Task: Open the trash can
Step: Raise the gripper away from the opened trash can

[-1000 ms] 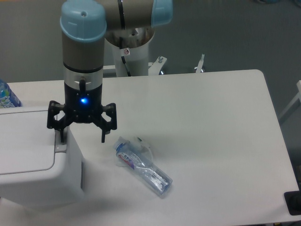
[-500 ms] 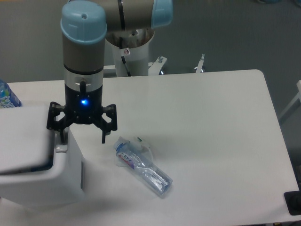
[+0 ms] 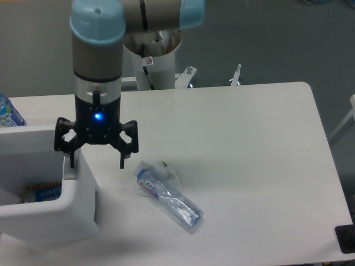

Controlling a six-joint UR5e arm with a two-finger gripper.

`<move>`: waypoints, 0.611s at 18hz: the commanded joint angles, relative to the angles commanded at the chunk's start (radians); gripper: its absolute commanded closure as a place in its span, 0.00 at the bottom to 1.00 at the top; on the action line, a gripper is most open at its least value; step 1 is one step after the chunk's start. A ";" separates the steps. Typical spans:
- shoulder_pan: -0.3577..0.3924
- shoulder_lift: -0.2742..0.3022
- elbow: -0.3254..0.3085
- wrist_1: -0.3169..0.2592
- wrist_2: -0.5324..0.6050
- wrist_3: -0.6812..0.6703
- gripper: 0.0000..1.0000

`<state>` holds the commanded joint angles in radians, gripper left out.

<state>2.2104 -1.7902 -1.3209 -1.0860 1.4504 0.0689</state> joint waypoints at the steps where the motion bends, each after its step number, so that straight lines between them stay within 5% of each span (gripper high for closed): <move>1: 0.006 0.012 0.002 -0.003 0.098 0.020 0.00; 4: 0.015 0.021 -0.004 -0.017 0.254 0.118 0.00; 11: 0.081 0.037 -0.014 -0.110 0.309 0.359 0.00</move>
<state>2.2917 -1.7533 -1.3345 -1.1964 1.7595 0.4277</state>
